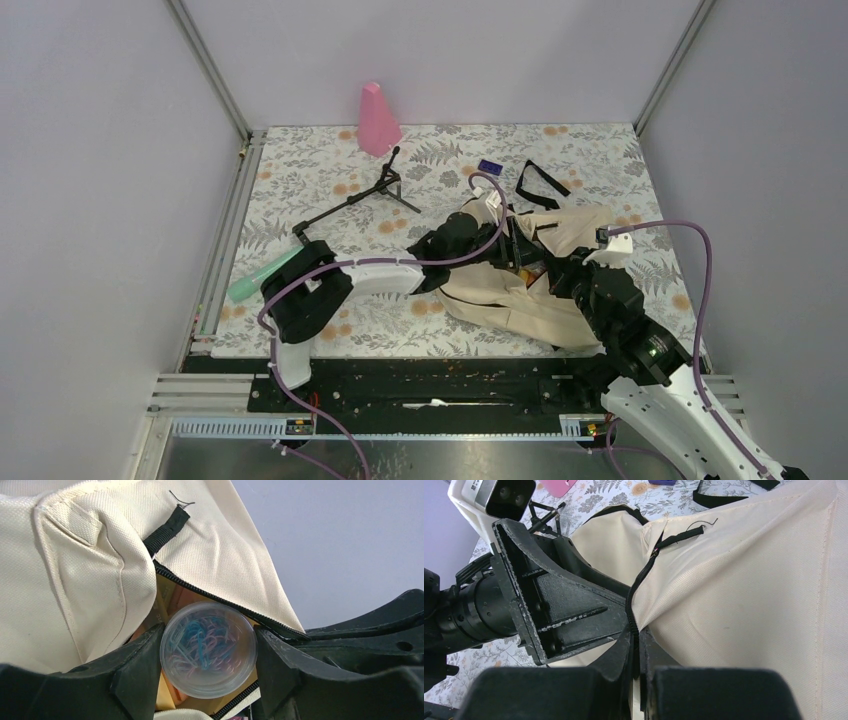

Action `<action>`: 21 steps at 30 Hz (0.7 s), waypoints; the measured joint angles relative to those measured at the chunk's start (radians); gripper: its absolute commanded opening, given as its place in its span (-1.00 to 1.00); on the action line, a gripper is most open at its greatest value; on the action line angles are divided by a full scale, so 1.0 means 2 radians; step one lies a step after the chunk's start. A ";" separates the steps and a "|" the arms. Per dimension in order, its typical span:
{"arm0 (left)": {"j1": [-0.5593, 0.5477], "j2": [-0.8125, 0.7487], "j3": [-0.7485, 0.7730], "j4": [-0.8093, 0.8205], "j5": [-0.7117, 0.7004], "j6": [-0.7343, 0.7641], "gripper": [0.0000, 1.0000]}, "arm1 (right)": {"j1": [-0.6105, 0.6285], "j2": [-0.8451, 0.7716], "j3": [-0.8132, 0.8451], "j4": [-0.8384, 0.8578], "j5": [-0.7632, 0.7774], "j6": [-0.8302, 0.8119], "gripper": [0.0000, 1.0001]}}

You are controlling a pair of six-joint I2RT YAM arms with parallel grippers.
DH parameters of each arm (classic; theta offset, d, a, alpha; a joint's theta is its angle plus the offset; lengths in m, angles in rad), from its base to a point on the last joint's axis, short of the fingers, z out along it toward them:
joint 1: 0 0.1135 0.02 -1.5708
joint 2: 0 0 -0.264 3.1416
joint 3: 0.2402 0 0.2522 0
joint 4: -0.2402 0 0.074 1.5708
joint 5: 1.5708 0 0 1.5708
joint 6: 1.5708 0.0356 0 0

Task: Pack the student bag
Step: Place the stationery in the student bag.

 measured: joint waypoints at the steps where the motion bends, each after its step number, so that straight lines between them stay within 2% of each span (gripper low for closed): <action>1: -0.001 0.002 0.000 0.003 -0.001 0.000 0.40 | 0.000 0.000 0.000 0.000 0.000 0.000 -1.00; 4: -0.003 0.003 0.000 -0.001 -0.007 0.005 0.70 | 0.000 -0.001 0.000 0.000 0.001 0.000 -1.00; 8: -0.004 0.003 0.000 -0.025 -0.019 0.017 0.81 | 0.000 -0.001 0.000 -0.001 0.000 0.000 -1.00; 18: -0.014 -0.042 0.000 -0.127 -0.078 0.081 0.92 | 0.000 0.000 0.000 -0.002 0.000 0.000 -1.00; 21: -0.015 -0.058 -0.001 -0.144 -0.094 0.093 0.85 | 0.000 0.000 0.000 -0.002 0.000 0.000 -1.00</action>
